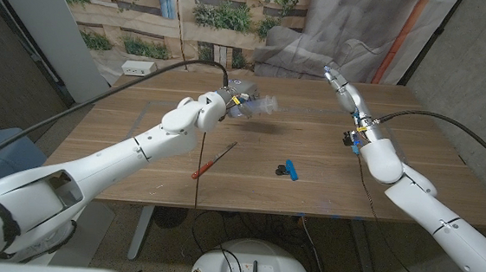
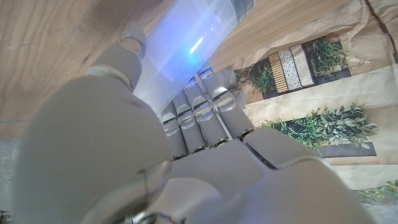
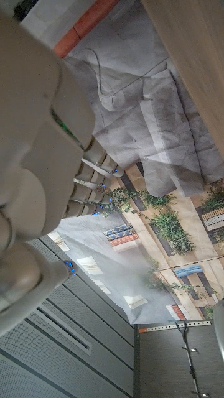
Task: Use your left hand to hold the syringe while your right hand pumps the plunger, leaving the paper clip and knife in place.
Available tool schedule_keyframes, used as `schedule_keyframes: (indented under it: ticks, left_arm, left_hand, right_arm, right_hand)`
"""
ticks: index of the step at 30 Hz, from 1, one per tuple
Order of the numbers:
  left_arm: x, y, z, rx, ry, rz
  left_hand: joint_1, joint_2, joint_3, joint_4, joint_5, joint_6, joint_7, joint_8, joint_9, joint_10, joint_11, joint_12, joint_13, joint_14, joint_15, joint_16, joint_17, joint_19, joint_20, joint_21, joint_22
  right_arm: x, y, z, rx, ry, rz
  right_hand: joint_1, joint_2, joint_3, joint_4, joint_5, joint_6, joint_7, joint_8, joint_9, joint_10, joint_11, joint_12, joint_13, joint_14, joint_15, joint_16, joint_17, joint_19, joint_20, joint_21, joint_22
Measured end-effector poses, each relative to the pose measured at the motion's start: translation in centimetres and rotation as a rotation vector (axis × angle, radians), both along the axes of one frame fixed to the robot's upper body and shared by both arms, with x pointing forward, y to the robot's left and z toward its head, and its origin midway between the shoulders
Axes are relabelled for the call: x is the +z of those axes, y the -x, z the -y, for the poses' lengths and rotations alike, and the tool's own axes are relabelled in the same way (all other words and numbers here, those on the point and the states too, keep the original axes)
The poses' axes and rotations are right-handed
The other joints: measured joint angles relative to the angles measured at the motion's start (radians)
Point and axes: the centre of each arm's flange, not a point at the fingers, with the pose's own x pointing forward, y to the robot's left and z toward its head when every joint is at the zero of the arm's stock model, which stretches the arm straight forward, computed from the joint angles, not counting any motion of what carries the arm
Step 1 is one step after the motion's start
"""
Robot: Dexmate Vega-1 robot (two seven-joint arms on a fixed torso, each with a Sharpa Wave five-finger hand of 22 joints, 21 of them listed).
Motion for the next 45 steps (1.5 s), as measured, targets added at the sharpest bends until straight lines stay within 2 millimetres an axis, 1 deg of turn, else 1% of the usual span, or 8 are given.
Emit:
schedule_keyframes:
  ticks: [8,19,22,23,35,36,37,45]
  left_arm:
    - [-0.4,-0.7,-0.8,0.065,-0.074,-0.002]
    - [-1.0,-1.8,-1.9,0.121,-0.121,0.011]
    - [-1.4,-2.0,-2.0,0.125,-0.132,0.011]
    - [-1.4,-2.0,-2.0,0.124,-0.134,0.014]
    - [-2.6,-2.9,-2.9,0.149,-0.144,0.011]
    - [-2.9,-3.1,-3.1,0.155,-0.145,0.006]
    - [-3.1,-3.3,-3.3,0.160,-0.147,0.006]
    - [-3.9,-4.0,-3.7,0.176,-0.167,-0.013]
  left_hand:
    - [0.000,0.000,0.000,0.000,0.000,0.000,0.000,0.000,0.000,-0.004,-0.004,0.000,0.001,0.000,0.000,-0.001,0.000,0.000,0.000,0.000,0.000]
    - [0.000,0.000,-0.001,0.001,-0.001,0.000,0.000,-0.004,0.000,-0.005,-0.005,0.000,0.001,-0.002,-0.002,0.000,0.000,-0.002,-0.002,0.000,0.000]
    - [0.000,0.000,-0.001,0.001,0.003,0.000,0.000,-0.004,0.000,-0.005,-0.005,0.000,0.001,-0.002,-0.002,0.000,0.000,-0.002,-0.002,0.000,0.000]
    - [-0.001,0.000,-0.001,0.001,0.003,0.000,0.000,-0.004,0.000,-0.005,-0.005,0.000,0.001,-0.002,-0.002,0.000,-0.001,-0.004,-0.004,0.000,0.000]
    - [-0.005,-0.005,-0.001,0.001,0.003,0.000,0.000,0.001,0.000,-0.005,-0.006,0.000,0.001,-0.007,-0.007,0.000,-0.001,-0.009,-0.009,-0.002,0.005]
    - [-0.005,-0.005,-0.001,0.001,0.003,0.006,-0.006,0.001,0.000,-0.005,-0.006,-0.001,0.001,-0.009,-0.009,0.000,-0.001,-0.009,-0.009,-0.002,0.005]
    - [-0.006,-0.006,-0.001,0.001,0.003,0.016,-0.016,0.001,0.000,-0.002,-0.020,-0.005,0.000,-0.009,-0.009,0.000,0.000,-0.011,-0.011,-0.005,0.005]
    - [-0.015,-0.015,-0.001,0.001,0.003,0.016,-0.017,0.001,0.000,-0.002,-0.020,-0.005,0.001,-0.013,-0.008,0.000,0.003,-0.014,-0.014,-0.006,0.005]
  right_arm:
    - [-0.7,-1.1,0.3,0.061,-0.104,-0.044]
    - [-2.0,-2.7,0.9,0.127,-0.222,-0.134]
    - [-2.4,-3.1,1.1,0.140,-0.249,-0.163]
    - [-2.5,-3.1,1.1,0.139,-0.250,-0.165]
    - [-4.0,-4.3,1.9,0.172,-0.340,-0.248]
    - [-4.2,-4.4,1.9,0.178,-0.351,-0.255]
    - [-4.3,-4.5,2.0,0.180,-0.360,-0.261]
    - [-5.0,-5.1,1.9,0.209,-0.398,-0.273]
  right_hand:
    - [0.000,0.000,0.000,0.000,0.000,-0.004,0.004,0.000,0.000,0.000,0.000,0.000,0.000,0.000,0.000,-0.005,0.000,0.000,0.000,0.000,0.000]
    - [0.000,0.000,-0.003,0.003,0.000,-0.009,0.009,0.000,0.000,-0.006,0.013,0.000,0.000,0.000,0.000,-0.005,0.005,0.000,0.000,-0.007,0.000]
    - [-0.003,0.003,-0.003,0.011,0.000,-0.012,0.012,-0.005,0.000,-0.007,0.015,0.000,0.000,0.000,0.000,-0.005,0.005,0.000,0.000,-0.007,0.000]
    - [-0.010,0.010,-0.003,0.011,0.000,-0.012,0.012,-0.005,0.000,-0.008,0.015,0.000,0.000,0.000,0.000,-0.005,0.008,0.000,0.000,-0.007,0.000]
    - [-0.009,0.009,-0.011,0.020,0.000,-0.018,0.018,-0.005,0.000,-0.014,0.022,0.000,0.000,-0.011,0.004,-0.004,0.014,0.000,0.000,-0.007,0.000]
    - [-0.009,0.009,-0.011,0.020,0.000,-0.018,0.018,-0.005,0.000,-0.014,0.022,0.000,0.000,-0.011,0.004,-0.004,0.014,0.000,0.000,-0.007,0.000]
    - [-0.009,0.009,-0.011,0.020,0.000,-0.018,0.018,-0.005,0.000,-0.013,0.023,0.000,0.000,-0.011,0.004,-0.004,0.014,0.000,0.000,-0.007,0.000]
    - [-0.009,0.009,-0.014,0.022,0.000,-0.023,0.012,-0.004,0.000,-0.014,0.029,0.000,0.000,-0.011,0.004,-0.004,0.014,0.000,0.000,-0.007,0.000]
